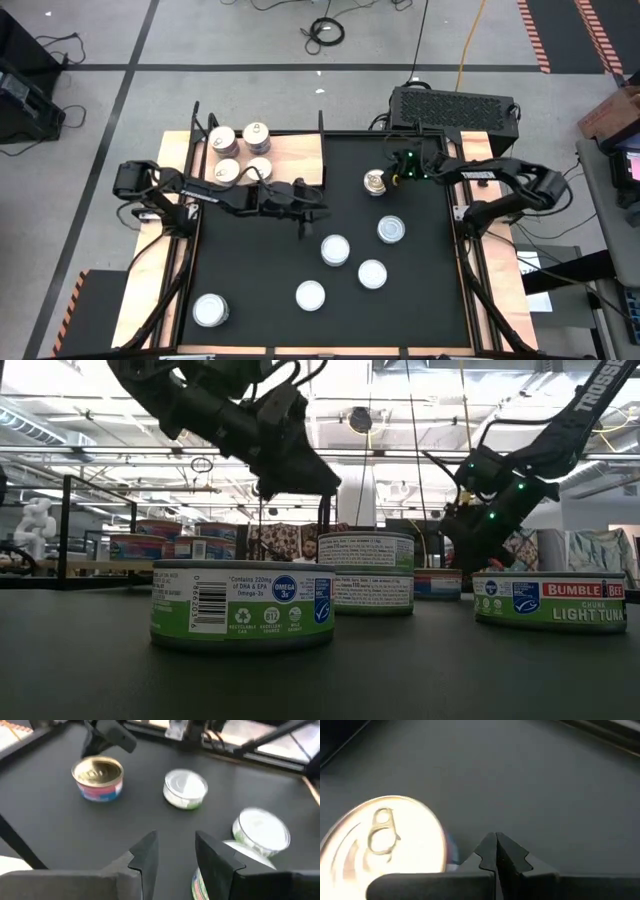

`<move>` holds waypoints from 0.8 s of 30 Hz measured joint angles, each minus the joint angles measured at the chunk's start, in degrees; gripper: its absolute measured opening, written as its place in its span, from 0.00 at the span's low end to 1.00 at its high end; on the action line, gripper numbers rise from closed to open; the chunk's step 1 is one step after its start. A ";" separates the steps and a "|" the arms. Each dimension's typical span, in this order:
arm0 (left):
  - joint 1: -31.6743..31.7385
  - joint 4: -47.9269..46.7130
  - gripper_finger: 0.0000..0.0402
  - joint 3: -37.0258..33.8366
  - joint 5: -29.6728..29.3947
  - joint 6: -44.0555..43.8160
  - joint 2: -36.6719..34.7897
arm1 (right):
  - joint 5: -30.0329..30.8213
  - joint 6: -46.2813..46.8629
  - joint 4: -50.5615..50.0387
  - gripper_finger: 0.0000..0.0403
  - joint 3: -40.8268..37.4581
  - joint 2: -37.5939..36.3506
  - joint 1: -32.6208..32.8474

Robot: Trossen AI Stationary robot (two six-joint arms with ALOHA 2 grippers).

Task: Stack canned seafood by type on shelf
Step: Stack the blue and pink tuna can on top of the bottom left blue and pink tuna can on the shelf

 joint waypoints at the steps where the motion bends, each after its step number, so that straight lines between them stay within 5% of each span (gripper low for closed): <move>1: -0.17 -0.07 0.32 -0.30 0.04 0.04 0.17 | -0.07 -0.09 0.35 0.00 0.00 0.57 0.45; 24: -0.86 1.73 0.32 -9.44 -7.42 -1.22 -0.93 | 4.74 14.88 14.80 0.00 -0.02 6.66 28.02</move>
